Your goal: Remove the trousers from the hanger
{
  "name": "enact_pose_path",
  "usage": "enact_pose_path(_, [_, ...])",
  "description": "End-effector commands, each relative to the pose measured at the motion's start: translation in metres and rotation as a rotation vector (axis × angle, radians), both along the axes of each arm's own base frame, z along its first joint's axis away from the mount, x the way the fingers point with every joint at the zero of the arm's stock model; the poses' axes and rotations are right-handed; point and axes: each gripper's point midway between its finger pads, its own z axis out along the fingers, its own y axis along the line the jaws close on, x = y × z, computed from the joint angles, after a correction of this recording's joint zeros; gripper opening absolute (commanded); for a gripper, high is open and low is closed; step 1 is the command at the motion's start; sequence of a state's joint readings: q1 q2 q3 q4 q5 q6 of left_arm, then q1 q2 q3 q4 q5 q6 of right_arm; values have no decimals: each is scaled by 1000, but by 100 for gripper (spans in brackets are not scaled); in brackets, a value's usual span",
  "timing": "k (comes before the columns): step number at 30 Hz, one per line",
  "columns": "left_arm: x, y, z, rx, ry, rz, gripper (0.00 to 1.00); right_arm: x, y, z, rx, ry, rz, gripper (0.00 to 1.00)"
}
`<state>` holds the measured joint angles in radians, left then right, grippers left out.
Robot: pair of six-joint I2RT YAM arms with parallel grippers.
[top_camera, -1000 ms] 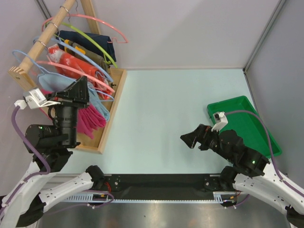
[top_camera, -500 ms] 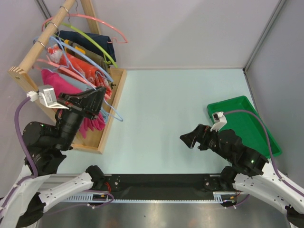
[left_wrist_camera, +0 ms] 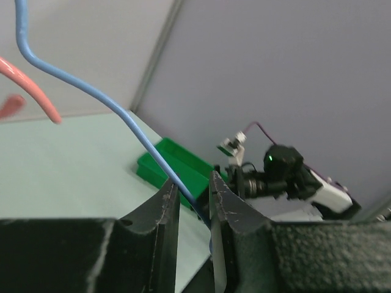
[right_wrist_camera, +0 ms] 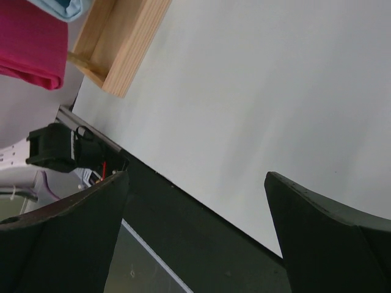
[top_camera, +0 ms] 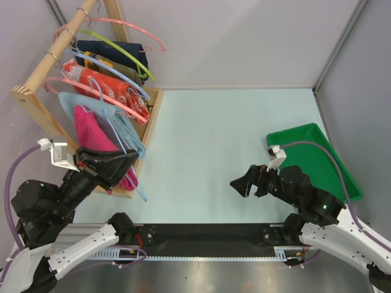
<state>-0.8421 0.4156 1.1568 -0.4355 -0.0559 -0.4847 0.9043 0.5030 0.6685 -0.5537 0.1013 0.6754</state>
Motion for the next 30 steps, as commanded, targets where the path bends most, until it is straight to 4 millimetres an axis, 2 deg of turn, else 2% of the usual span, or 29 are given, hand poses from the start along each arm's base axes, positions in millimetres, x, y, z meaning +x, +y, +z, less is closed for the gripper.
enact_pose_path(1, [-49,-19,0,-12,-66,-276,0,-13,18,26,18,-62,164,100])
enact_pose_path(2, [-60,-22,-2,-10,-80,-337,0,-15,21,26,15,-67,187,100])
enact_pose_path(3, [-63,-26,-9,-2,-73,-365,0,-18,26,28,21,-63,219,100])
enact_pose_path(4, [-71,-24,-7,-23,-87,-393,0,-20,29,28,22,-61,236,100])
enact_pose_path(6, [-83,-29,-16,-18,-87,-475,0,-21,37,28,19,-54,276,100])
enact_pose_path(8, [-95,-30,-17,-36,-99,-534,0,-21,44,25,4,-41,296,100])
enact_pose_path(9, [-98,-35,-27,-22,-81,-577,0,-20,46,28,7,-46,300,100])
enact_pose_path(11, [-104,-39,-30,-37,-73,-630,0,-21,52,40,24,-65,305,100])
enact_pose_path(12, [-105,-46,-42,-25,-53,-666,1,-16,56,45,38,-67,282,100])
enact_pose_path(14, [-104,-51,-44,-40,-52,-693,0,-12,62,63,82,-81,267,100])
enact_pose_path(15, [-98,-58,-52,-31,-30,-695,0,-9,70,68,99,-79,271,100])
enact_pose_path(17, [-95,-65,-52,-42,-37,-705,0,-8,81,91,159,-81,284,100])
enact_pose_path(18, [-88,-73,-59,-29,-14,-713,0,-7,87,102,189,-89,296,100])
enact_pose_path(19, [-88,-75,-55,-37,-40,-721,0,-4,95,104,205,-62,291,100])
enact_pose_path(20, [-85,-79,-57,-29,-36,-722,0,-3,100,123,252,-87,300,100])
enact_pose_path(22, [-78,-89,-61,-5,-26,-730,0,-1,109,135,289,-89,316,99])
enact_pose_path(23, [-76,-92,-62,1,-24,-733,0,-4,111,150,327,-99,334,98])
enact_pose_path(27, [-73,-101,-59,-2,-46,-760,1,1,118,174,392,-115,321,89])
enact_pose_path(30, [-70,-106,-62,9,-42,-768,0,4,118,185,432,-120,301,83])
